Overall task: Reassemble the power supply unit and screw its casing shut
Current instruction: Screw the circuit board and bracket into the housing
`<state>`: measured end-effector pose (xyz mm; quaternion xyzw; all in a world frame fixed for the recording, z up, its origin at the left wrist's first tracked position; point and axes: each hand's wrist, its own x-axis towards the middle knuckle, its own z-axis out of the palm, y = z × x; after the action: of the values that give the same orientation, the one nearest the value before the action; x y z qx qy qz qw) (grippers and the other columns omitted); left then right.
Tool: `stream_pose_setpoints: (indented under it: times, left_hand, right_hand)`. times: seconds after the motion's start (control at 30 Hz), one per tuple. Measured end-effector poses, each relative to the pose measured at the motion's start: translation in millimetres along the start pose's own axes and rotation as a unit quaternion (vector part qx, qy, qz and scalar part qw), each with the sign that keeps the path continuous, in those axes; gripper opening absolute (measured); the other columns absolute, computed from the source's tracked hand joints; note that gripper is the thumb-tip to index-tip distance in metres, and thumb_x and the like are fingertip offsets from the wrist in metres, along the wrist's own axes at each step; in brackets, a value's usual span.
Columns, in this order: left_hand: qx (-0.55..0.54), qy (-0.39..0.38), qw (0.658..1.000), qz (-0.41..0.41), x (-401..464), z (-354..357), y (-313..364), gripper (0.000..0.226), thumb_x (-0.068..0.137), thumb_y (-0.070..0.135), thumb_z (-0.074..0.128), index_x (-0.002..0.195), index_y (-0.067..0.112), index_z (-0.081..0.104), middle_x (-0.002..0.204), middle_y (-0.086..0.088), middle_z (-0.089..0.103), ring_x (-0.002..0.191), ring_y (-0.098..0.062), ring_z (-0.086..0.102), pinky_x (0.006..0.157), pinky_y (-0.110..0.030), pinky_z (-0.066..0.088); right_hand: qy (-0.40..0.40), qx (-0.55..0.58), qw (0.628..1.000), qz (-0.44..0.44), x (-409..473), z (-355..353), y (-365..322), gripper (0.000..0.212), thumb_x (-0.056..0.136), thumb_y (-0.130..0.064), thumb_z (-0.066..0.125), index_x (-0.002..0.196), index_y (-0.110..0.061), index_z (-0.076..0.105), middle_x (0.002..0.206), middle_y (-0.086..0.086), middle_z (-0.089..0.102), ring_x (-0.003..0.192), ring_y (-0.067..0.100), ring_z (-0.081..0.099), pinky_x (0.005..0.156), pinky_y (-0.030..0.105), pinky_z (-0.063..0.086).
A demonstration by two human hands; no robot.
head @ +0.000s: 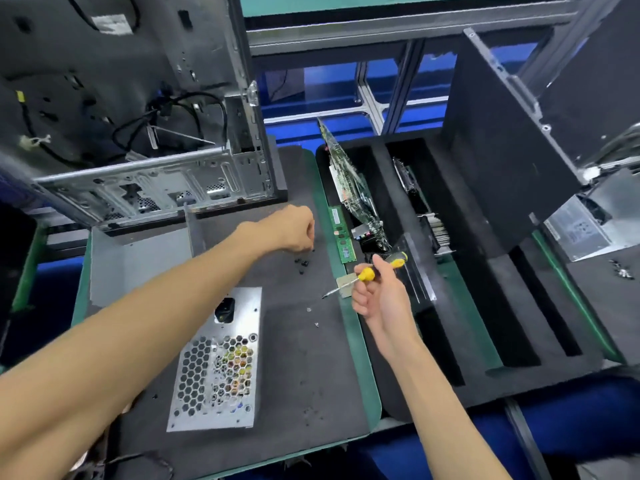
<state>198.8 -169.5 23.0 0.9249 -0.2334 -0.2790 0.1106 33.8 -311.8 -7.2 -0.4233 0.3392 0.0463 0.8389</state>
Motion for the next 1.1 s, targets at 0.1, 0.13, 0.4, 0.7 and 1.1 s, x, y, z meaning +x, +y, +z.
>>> stream_pose_setpoints:
  times: [0.1,0.13,0.4,0.7,1.1]
  left_hand:
    - [0.047,-0.019,0.999,-0.018,21.2,13.0,2.8,0.007,0.081,0.008,0.066,0.085,0.008,0.073,0.09,-0.011,0.074,0.087,-0.03,0.07,0.081,-0.044,0.061]
    - [0.054,-0.023,0.998,-0.021,26.8,17.1,3.2,0.009,0.081,0.008,0.067,0.088,0.005,0.072,0.091,-0.012,0.073,0.087,-0.031,0.07,0.081,-0.045,0.061]
    - [0.075,-0.012,0.996,-0.037,48.9,31.8,4.5,0.01,0.085,0.002,0.058,0.092,0.0,0.064,0.091,-0.017,0.066,0.08,-0.035,0.062,0.073,-0.041,0.056]
    - [-0.366,0.067,0.928,-0.032,-10.2,-18.8,5.7,0.01,0.084,-0.008,0.07,0.083,-0.001,0.078,0.072,-0.012,0.075,0.06,-0.014,0.07,0.063,-0.019,0.057]
    - [-0.733,0.176,0.656,-0.021,-165.2,-16.9,-5.7,0.012,0.074,0.015,0.079,0.085,0.011,0.082,0.078,-0.009,0.073,0.07,-0.017,0.071,0.07,-0.023,0.058]
  right_hand:
    - [0.003,0.015,1.0,-0.014,6.2,-3.3,-4.9,0.03,0.107,-0.03,0.05,0.092,-0.007,0.064,0.058,0.002,0.052,0.048,0.013,0.046,0.042,0.022,0.036]
    - [0.003,0.024,1.0,-0.017,8.0,-5.1,-6.2,0.03,0.107,-0.03,0.05,0.092,-0.007,0.064,0.059,0.002,0.054,0.049,0.013,0.048,0.043,0.022,0.038]
    - [0.01,0.039,0.999,-0.003,21.8,-13.9,-14.2,0.031,0.107,-0.03,0.05,0.092,-0.007,0.064,0.059,0.002,0.055,0.049,0.014,0.048,0.044,0.023,0.041]
    - [-0.036,0.141,0.989,-0.013,15.8,1.2,-26.4,0.023,0.104,-0.028,0.056,0.097,-0.008,0.066,0.068,0.005,0.06,0.059,0.019,0.059,0.053,0.025,0.051]
    - [-0.168,0.174,0.969,-0.047,-43.9,79.0,-24.8,0.029,0.102,-0.017,0.057,0.081,-0.015,0.077,0.072,0.007,0.059,0.1,0.04,0.074,0.076,0.036,0.061]
